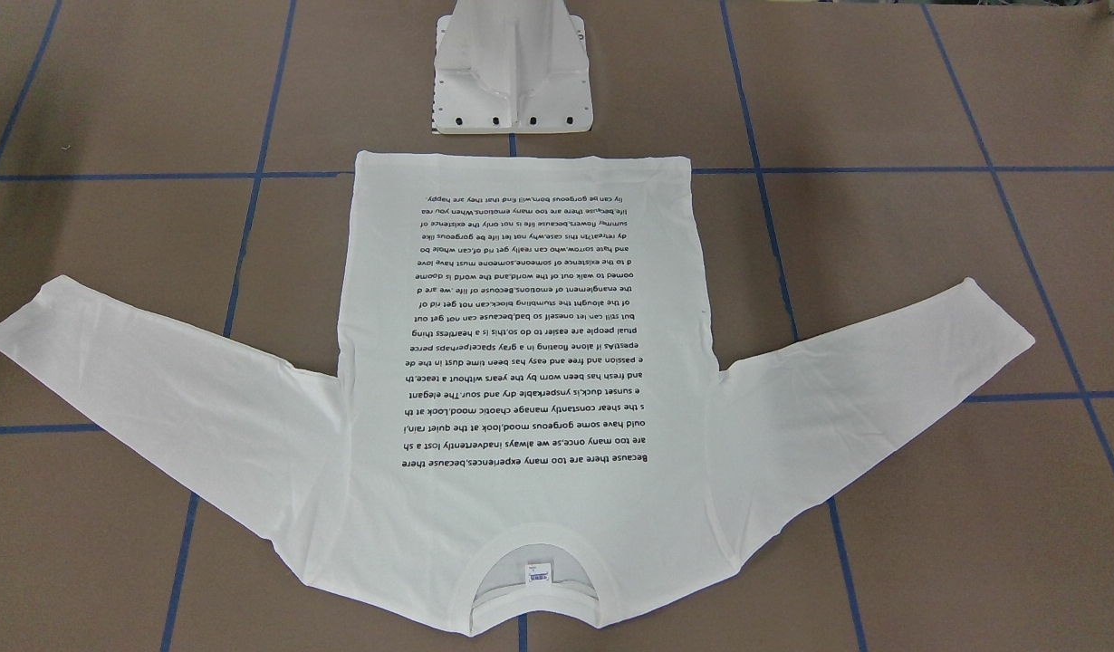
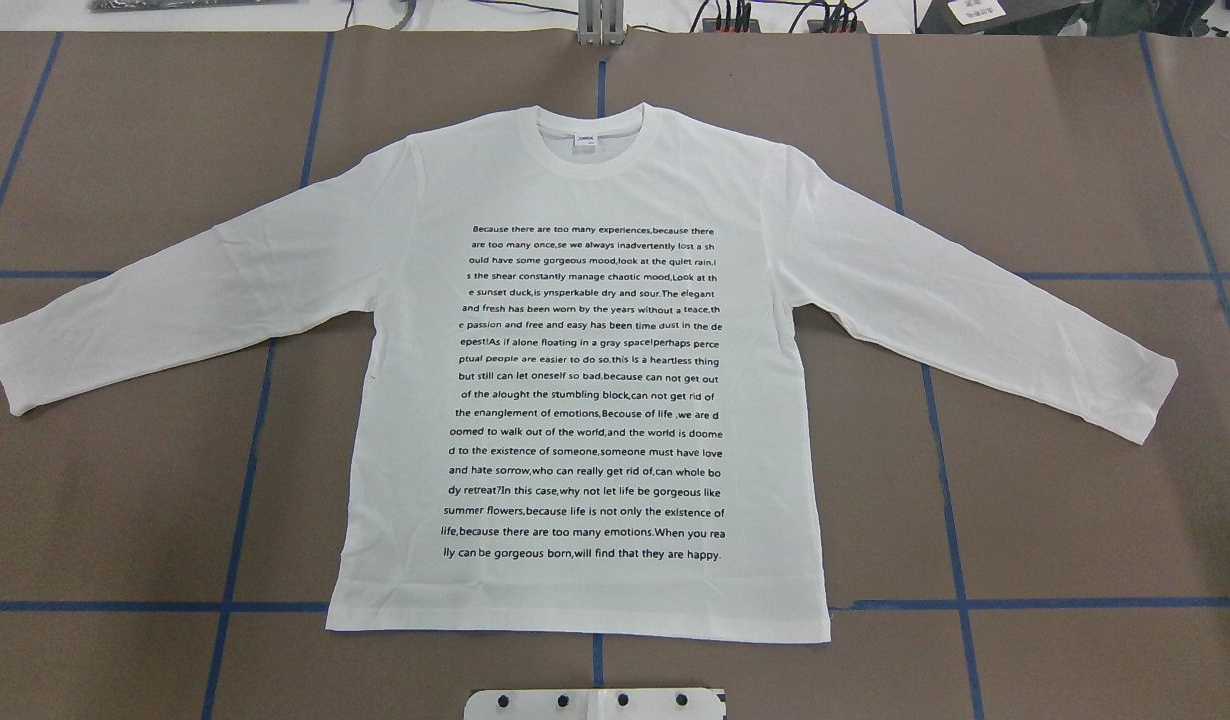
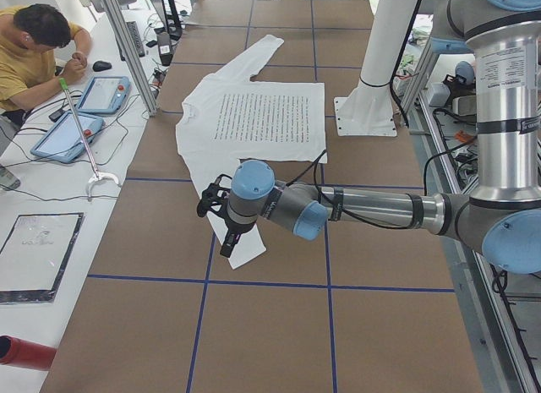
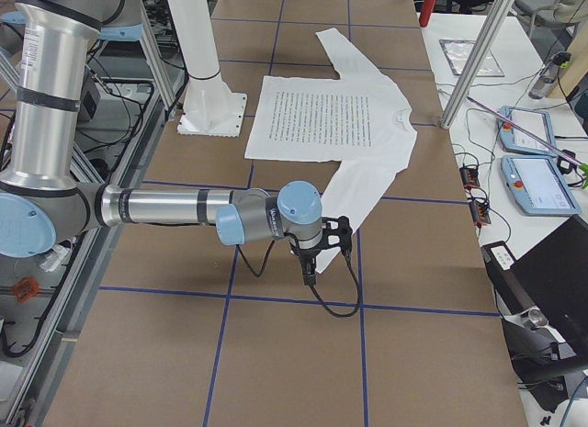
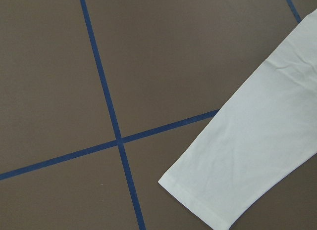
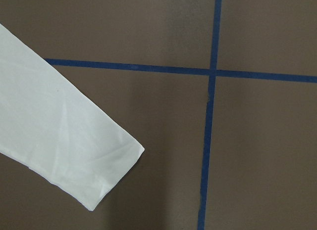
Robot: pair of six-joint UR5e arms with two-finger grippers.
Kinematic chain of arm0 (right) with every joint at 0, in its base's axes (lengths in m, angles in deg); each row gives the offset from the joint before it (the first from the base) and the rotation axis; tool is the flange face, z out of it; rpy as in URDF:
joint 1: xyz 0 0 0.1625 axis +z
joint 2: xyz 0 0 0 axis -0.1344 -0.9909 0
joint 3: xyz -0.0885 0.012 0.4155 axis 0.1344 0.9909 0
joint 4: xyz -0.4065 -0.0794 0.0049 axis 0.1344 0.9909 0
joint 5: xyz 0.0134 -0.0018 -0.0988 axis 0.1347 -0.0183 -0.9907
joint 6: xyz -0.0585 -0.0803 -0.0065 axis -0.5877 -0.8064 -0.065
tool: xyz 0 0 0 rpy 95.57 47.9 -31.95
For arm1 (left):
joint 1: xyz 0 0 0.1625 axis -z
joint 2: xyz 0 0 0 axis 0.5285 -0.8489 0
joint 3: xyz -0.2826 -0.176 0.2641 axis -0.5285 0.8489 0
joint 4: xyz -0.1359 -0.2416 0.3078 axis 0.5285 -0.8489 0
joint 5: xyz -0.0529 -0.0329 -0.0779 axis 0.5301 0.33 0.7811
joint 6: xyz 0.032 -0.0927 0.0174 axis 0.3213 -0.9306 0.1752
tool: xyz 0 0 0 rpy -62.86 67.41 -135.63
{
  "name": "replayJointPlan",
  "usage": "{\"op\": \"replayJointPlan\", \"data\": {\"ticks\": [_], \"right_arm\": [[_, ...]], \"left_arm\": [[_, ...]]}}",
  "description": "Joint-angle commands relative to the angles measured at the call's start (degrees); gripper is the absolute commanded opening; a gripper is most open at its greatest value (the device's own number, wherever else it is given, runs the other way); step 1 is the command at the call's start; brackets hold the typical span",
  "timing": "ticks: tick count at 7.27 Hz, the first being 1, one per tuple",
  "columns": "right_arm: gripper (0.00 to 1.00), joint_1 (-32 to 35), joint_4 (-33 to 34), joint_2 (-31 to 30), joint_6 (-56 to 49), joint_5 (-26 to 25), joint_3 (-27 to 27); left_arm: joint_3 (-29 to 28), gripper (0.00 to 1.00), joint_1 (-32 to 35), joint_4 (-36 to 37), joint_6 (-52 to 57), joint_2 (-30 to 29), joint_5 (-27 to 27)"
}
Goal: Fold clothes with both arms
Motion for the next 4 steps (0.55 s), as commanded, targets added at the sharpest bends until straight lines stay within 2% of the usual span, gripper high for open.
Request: {"op": "replayJointPlan", "data": {"ticks": [1,2,3,4], "right_arm": [[1.0,-5.77,-5.49,3.41,1.33,-0.25,5.31],[1.0,-7.61,-11.36,5.7,3.25,-0.69,10.83],[0.98,-9.37,-15.25,6.68,9.28,-0.95,13.67],[0.96,-13.13,-18.42,7.21,13.95,-3.39,14.92]], "left_arm": [[-0.05,1.0,0.0,0.0,0.0,0.11,-0.03],[-0.22,1.0,0.0,0.0,0.0,0.02,-0.03],[-0.14,1.0,0.0,0.0,0.0,0.02,-0.12],[-0.14,1.0,0.0,0.0,0.0,0.02,-0.12]]}}
